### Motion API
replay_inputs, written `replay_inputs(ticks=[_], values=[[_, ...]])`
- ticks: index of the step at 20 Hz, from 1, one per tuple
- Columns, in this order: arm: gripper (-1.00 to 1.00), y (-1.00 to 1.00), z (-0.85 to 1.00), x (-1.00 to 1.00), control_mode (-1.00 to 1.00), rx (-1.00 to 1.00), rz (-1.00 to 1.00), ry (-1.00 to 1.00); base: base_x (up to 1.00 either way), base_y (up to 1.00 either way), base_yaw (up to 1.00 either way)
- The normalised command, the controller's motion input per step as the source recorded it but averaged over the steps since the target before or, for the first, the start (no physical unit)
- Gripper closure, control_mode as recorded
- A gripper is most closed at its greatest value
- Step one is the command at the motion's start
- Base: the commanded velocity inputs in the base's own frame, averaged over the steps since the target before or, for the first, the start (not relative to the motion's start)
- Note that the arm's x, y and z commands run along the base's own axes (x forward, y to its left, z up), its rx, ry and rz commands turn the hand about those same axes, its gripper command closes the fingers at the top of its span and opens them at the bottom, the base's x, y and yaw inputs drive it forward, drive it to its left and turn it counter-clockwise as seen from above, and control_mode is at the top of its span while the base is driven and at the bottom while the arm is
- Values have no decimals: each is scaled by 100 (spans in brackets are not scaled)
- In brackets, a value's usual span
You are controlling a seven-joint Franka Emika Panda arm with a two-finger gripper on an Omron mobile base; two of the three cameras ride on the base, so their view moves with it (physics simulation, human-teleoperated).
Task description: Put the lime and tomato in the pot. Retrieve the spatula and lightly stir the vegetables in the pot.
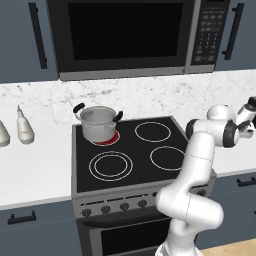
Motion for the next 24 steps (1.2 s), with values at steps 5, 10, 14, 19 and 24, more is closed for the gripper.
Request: replay_inputs(ticks=[5, 10, 14, 19, 24], values=[[100, 31, -19, -38, -100, 0, 0, 0, 0, 0, 0], [100, 50, 30, -82, -100, 0, 0, -5, 0, 0, 0], [100, 82, 97, -82, -100, 0, -2, -3, 0, 0, 0], [100, 100, 100, -63, -100, 1, -4, 0, 0, 0, 0], [100, 99, 89, -72, -100, 6, -11, 0, 0, 0, 0]])
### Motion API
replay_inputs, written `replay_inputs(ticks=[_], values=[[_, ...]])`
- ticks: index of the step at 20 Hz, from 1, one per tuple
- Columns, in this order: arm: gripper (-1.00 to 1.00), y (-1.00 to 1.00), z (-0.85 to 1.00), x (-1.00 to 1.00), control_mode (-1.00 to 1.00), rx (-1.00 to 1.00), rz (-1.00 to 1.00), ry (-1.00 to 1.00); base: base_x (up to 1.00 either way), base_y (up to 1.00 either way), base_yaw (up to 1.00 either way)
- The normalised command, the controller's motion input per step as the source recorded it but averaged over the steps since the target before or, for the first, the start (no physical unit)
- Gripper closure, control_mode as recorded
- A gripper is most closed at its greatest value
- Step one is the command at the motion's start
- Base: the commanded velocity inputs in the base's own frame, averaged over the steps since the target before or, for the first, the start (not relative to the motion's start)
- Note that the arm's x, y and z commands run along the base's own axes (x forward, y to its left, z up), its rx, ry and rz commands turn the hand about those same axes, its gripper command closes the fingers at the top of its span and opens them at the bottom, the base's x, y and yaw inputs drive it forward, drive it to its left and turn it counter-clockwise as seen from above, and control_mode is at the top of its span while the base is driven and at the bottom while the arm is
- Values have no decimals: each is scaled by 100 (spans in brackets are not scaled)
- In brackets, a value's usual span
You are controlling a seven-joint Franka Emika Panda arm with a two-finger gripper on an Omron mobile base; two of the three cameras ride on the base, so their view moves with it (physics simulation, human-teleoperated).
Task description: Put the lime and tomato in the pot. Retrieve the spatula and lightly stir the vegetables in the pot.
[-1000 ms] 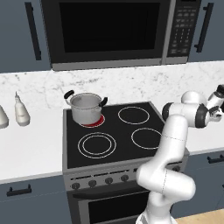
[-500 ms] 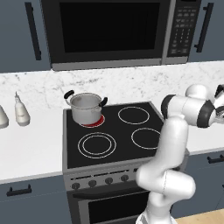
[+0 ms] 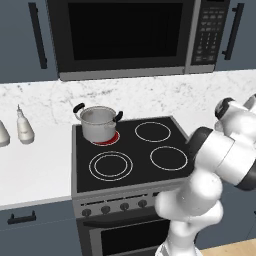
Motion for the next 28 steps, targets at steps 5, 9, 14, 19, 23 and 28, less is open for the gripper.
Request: replay_inputs(ticks=[5, 9, 14, 19, 23, 28], values=[[100, 88, 82, -57, -100, 24, -17, 8, 0, 0, 0], [100, 78, 69, -46, -100, 31, -17, 16, 0, 0, 0], [100, 74, 46, -51, -100, 33, -16, 19, 0, 0, 0], [100, 72, 40, -51, -100, 38, -18, 25, 0, 0, 0], [100, 63, 25, -21, -100, 40, -20, 27, 0, 0, 0], [100, 51, 0, 0, -100, 41, -19, 14, 0, 0, 0]])
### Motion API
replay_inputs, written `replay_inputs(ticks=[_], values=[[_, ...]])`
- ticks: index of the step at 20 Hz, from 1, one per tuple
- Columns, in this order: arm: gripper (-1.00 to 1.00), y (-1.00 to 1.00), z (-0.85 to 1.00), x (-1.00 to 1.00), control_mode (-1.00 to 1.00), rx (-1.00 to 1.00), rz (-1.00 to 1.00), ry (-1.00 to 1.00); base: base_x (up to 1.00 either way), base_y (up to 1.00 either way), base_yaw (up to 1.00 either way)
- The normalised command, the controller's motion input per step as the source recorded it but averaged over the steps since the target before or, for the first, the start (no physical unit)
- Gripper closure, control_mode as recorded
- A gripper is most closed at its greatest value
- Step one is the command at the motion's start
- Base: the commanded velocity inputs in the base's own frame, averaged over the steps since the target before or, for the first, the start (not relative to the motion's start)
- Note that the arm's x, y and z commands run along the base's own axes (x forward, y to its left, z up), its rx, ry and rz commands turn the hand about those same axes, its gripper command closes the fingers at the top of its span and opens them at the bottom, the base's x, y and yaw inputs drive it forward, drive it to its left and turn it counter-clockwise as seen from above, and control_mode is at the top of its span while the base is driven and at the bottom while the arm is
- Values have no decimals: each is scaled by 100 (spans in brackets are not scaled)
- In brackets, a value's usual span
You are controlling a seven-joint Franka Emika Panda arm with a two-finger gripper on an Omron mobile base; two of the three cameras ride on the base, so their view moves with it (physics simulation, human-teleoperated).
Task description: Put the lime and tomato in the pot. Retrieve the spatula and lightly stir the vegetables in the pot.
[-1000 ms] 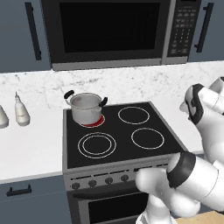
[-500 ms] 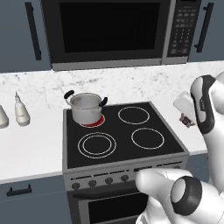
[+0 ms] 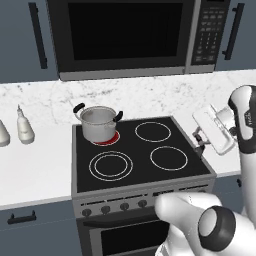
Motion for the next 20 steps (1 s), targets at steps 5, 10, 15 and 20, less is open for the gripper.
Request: replay_inputs(ticks=[5, 10, 15, 20], values=[[100, 26, 0, -6, -100, 50, -12, 0, 0, 0, 0], [100, 19, 9, -44, -100, 30, -11, 0, 0, 0, 0], [100, 13, 13, -27, -100, 1, -9, 0, 0, 0, 0], [100, 12, 2, -4, -100, 0, -4, 0, 0, 0, 0]])
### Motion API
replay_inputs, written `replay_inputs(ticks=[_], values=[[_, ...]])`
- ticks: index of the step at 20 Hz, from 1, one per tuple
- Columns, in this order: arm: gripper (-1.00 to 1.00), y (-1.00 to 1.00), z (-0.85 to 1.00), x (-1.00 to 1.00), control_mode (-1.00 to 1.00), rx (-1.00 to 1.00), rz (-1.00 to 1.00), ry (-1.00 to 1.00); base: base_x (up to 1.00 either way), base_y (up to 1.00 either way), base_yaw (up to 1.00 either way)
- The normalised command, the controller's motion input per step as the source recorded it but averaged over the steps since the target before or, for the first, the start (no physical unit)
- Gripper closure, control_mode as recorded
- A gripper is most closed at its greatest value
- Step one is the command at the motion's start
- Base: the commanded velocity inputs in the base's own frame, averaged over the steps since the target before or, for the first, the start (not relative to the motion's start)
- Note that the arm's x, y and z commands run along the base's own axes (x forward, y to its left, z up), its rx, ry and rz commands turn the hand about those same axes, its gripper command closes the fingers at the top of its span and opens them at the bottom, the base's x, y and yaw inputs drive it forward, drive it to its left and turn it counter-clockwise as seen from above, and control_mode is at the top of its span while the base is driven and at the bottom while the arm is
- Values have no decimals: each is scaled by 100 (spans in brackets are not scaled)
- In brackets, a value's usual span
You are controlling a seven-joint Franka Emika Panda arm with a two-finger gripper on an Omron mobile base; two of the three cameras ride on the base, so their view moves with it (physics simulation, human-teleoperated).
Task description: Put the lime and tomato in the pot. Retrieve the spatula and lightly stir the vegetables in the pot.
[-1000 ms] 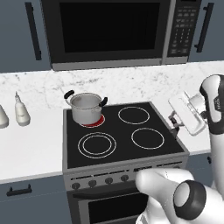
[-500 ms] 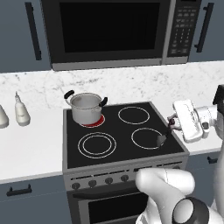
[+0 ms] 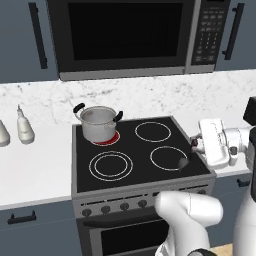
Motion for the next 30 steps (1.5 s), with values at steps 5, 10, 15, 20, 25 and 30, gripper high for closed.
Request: replay_inputs(ticks=[5, 10, 15, 20, 25, 30], values=[[100, 5, 0, -2, 100, 0, 0, 0, -7, 9, 0], [100, 0, 0, 0, 100, 0, 0, 0, -27, 70, 0], [100, 0, 0, 0, 100, 0, 0, 0, 0, 100, 0], [100, 0, 0, 0, 100, 0, 0, 0, -5, 78, 0], [100, 0, 0, 0, 100, 0, 0, 0, 28, 20, -3], [100, 0, 0, 0, 100, 0, 0, 0, 94, 0, -2]])
